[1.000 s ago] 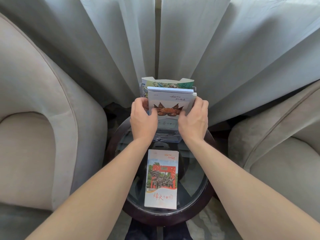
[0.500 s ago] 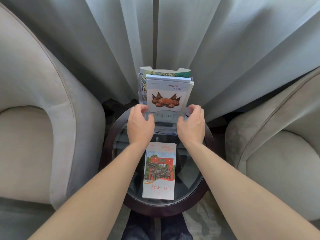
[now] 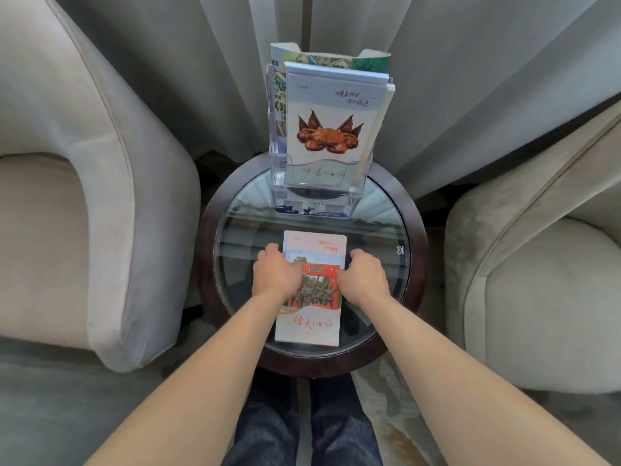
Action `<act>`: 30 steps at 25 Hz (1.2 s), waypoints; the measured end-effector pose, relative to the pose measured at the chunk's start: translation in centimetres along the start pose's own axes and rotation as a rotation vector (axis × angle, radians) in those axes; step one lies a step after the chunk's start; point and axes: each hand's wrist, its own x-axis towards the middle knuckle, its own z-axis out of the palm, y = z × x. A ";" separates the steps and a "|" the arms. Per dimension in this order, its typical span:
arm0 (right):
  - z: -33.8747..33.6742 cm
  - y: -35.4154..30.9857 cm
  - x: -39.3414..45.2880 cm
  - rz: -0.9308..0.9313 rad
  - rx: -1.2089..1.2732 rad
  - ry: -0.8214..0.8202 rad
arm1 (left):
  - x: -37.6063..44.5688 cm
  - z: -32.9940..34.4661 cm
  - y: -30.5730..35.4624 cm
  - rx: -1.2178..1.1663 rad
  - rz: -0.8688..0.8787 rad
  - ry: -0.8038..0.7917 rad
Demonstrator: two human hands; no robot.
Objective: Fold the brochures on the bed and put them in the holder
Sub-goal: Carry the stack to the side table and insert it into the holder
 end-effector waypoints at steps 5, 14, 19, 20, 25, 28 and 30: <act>1.5 -0.2 -0.3 0.011 0.100 -0.036 | -1.4 2.7 -1.1 0.015 0.006 0.019; 2.1 0.3 0.4 0.110 0.299 -0.040 | 0.1 2.3 -0.9 -0.198 -0.078 0.067; 2.3 0.5 0.1 0.155 0.373 -0.005 | -0.1 2.1 -1.1 -0.196 -0.051 0.065; 2.3 0.5 0.0 0.158 0.377 0.004 | -0.1 2.1 -1.2 -0.163 -0.029 0.060; 2.1 0.0 -0.6 0.108 0.306 0.063 | -0.6 2.1 -1.2 -0.092 0.135 0.162; 1.5 -0.3 -0.6 0.111 0.260 0.108 | -0.7 1.7 -1.5 -0.159 0.264 0.191; 1.0 -0.7 -0.7 0.089 0.256 0.147 | -0.7 1.2 -1.4 -0.203 0.298 0.258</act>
